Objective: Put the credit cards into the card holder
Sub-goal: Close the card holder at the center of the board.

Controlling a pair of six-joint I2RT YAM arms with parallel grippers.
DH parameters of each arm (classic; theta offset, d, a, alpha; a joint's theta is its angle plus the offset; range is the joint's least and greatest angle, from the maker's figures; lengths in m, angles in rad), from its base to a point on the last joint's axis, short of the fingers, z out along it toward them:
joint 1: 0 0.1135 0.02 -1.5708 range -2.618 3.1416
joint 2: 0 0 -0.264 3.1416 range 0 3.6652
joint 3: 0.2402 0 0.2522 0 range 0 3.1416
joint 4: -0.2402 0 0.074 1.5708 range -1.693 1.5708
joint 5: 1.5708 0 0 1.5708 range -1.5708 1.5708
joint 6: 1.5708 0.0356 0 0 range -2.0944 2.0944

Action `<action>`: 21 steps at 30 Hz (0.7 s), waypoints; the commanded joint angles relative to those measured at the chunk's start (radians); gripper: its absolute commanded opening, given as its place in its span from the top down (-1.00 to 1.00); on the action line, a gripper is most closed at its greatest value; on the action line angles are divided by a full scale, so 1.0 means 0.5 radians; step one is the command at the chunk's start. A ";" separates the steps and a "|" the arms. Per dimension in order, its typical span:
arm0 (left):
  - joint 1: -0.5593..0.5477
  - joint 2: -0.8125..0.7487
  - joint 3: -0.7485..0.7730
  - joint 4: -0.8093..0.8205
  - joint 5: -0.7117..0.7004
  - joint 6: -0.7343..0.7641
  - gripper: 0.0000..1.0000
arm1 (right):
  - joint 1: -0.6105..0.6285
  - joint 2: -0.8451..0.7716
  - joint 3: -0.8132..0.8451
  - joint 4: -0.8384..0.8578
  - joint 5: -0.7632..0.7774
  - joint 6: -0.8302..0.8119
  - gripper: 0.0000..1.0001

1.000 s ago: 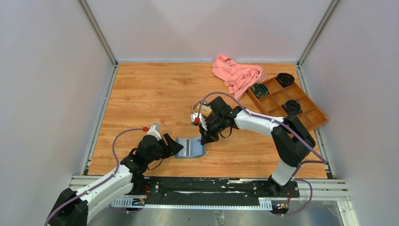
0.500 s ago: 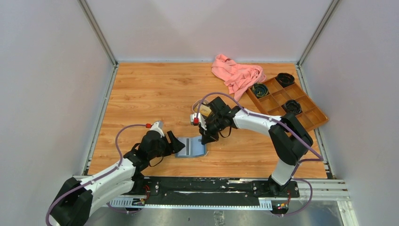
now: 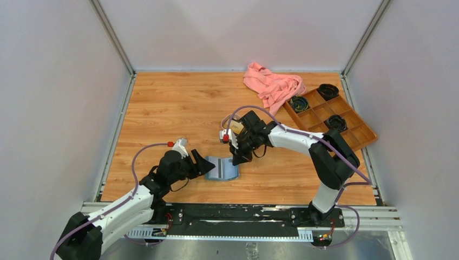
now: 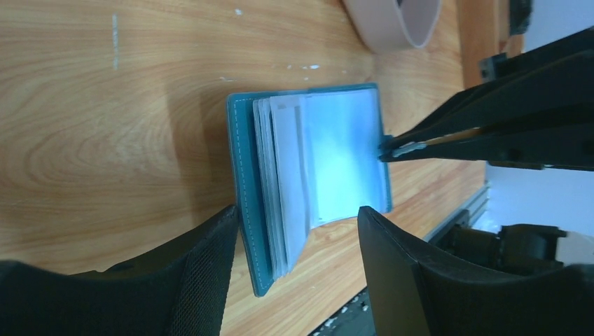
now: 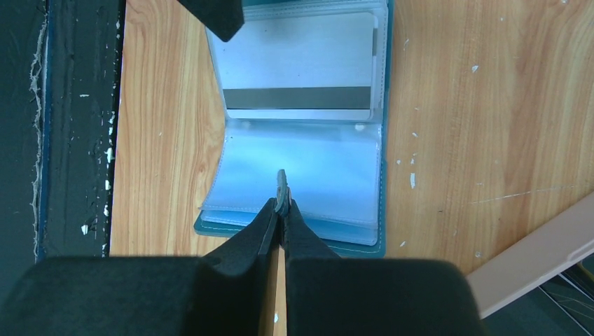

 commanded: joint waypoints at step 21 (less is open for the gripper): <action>-0.010 0.213 0.105 0.423 0.386 -0.197 -0.26 | -0.003 0.067 0.044 0.183 -0.072 0.385 0.93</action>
